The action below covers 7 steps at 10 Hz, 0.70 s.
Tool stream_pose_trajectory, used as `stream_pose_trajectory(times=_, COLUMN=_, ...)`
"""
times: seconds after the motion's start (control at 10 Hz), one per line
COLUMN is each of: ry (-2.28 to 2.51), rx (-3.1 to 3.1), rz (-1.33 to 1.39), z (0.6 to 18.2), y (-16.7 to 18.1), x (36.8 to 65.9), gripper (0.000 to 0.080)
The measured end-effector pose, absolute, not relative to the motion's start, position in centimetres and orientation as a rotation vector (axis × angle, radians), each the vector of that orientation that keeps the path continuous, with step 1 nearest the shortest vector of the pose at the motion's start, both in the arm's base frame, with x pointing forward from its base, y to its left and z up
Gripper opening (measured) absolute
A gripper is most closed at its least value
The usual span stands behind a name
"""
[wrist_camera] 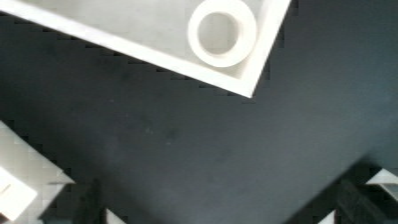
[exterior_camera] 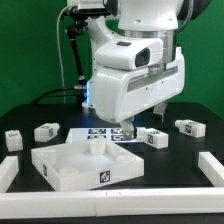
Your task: Assemble square table
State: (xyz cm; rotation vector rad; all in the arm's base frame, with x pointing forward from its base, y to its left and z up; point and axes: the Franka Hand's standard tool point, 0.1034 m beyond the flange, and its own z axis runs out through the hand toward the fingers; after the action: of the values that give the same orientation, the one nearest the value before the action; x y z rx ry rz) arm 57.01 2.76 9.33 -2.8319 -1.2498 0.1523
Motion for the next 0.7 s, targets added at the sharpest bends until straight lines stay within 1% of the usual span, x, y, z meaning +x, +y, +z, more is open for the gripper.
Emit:
stream_pose_trajectory(times=0.4, ry=-1.291, rx=-2.811, rz=0.155, z=9.3, y=2.4, x=56.7, gripper=0.0650)
stream_pose_trajectory(times=0.5, ry=-1.447, rx=-2.702, rz=0.180, z=9.0, y=0.1, x=54.5, gripper=0.0650)
stream_pose_trajectory(times=0.6, ry=-1.504, rx=-2.656, rz=0.161, z=8.8, y=-2.0, x=52.8, gripper=0.0650)
stream_pose_trajectory(times=0.7, ry=-1.565, rx=-2.616, rz=0.143, z=8.4, y=-3.6, x=51.8, gripper=0.0650)
